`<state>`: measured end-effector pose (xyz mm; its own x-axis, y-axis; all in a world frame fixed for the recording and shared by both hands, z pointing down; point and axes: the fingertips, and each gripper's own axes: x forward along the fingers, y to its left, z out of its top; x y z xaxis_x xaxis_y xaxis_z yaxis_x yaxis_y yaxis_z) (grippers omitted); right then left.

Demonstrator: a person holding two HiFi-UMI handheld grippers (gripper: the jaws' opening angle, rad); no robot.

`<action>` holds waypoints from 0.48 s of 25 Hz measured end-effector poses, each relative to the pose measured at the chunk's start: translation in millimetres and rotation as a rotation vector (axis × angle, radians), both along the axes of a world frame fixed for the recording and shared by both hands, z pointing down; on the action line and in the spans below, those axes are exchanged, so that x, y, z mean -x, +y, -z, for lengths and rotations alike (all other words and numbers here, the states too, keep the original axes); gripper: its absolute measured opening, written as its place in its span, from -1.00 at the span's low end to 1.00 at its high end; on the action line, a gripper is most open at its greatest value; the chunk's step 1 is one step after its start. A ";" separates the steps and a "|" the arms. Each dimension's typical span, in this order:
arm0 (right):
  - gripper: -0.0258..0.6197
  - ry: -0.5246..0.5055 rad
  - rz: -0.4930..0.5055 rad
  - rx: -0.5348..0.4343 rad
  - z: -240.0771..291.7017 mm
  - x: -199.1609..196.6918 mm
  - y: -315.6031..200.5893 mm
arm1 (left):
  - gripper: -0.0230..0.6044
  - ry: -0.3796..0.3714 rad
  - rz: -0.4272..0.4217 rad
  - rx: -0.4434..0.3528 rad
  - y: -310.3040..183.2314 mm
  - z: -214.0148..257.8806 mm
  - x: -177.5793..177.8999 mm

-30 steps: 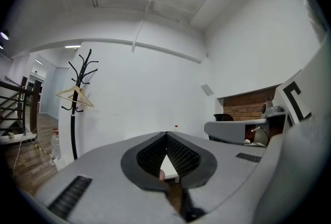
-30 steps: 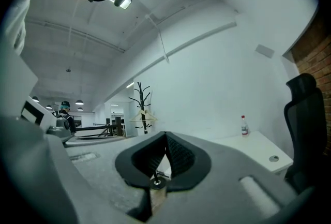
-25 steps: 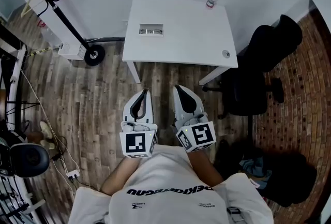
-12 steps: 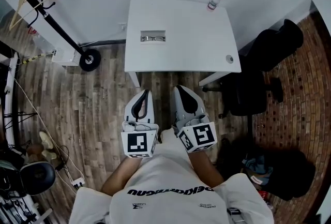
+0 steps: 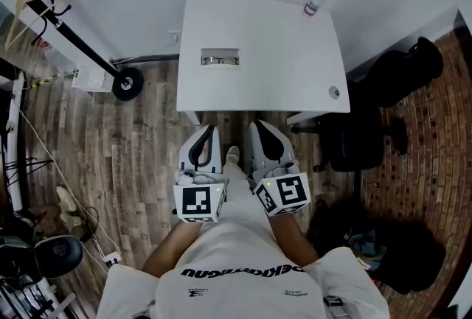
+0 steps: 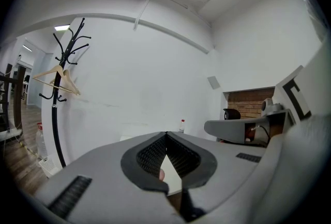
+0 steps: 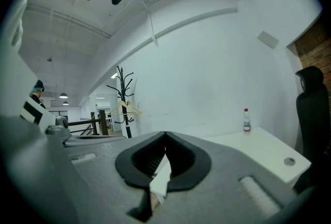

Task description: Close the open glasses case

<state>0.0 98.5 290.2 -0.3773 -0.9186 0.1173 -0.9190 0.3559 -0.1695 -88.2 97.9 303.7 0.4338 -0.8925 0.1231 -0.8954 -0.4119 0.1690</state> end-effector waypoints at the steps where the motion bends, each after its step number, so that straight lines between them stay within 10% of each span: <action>1: -0.92 -0.003 0.001 0.003 -1.9 -3.1 -9.2 | -0.93 -0.003 0.002 0.003 -9.2 -1.8 -2.8; 12: -0.92 -0.009 0.041 0.046 -21.2 -45.2 -117.9 | -0.93 -0.031 0.045 0.033 -115.4 -17.7 -42.5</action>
